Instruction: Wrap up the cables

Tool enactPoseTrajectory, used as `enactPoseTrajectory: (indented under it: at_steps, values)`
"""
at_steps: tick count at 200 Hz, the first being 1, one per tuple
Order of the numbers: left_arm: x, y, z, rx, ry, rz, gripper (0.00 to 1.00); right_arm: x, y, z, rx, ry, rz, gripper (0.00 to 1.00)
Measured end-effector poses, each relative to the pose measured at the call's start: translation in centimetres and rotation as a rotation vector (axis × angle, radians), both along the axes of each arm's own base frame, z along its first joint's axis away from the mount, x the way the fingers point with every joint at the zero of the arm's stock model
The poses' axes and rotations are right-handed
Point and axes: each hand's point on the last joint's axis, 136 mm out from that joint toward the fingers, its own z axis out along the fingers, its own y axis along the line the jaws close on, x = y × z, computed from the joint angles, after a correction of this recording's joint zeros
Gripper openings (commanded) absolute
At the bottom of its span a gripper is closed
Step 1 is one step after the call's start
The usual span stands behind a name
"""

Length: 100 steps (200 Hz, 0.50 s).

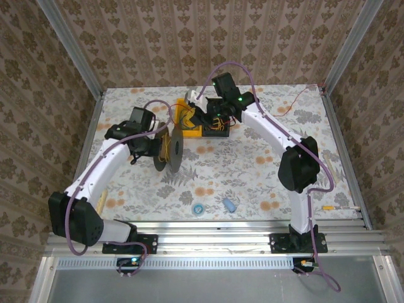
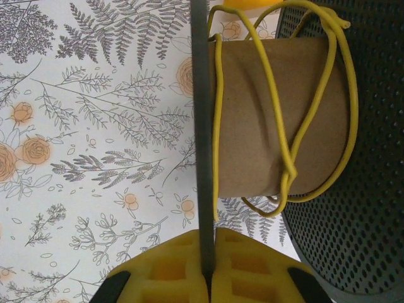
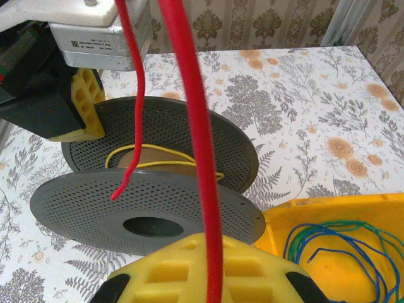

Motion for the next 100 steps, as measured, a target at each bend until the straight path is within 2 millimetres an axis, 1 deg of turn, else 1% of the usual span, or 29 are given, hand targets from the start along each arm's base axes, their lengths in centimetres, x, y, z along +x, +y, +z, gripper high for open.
enactPoseTrajectory:
  at_steps: [33, 78, 100]
  values:
    - [0.1, -0.6, 0.1, 0.007, 0.000, -0.017, 0.00, -0.2, -0.2, -0.4, -0.017, 0.002, 0.004, 0.00]
    - [0.8, -2.1, 0.2, 0.031, -0.005, -0.050, 0.00, -0.1, -0.3, -0.4, -0.021, -0.001, 0.003, 0.00]
    - [1.2, -2.4, 0.2, 0.034, -0.005, -0.054, 0.00, -0.1, -0.4, -0.4, -0.022, -0.004, 0.004, 0.00]
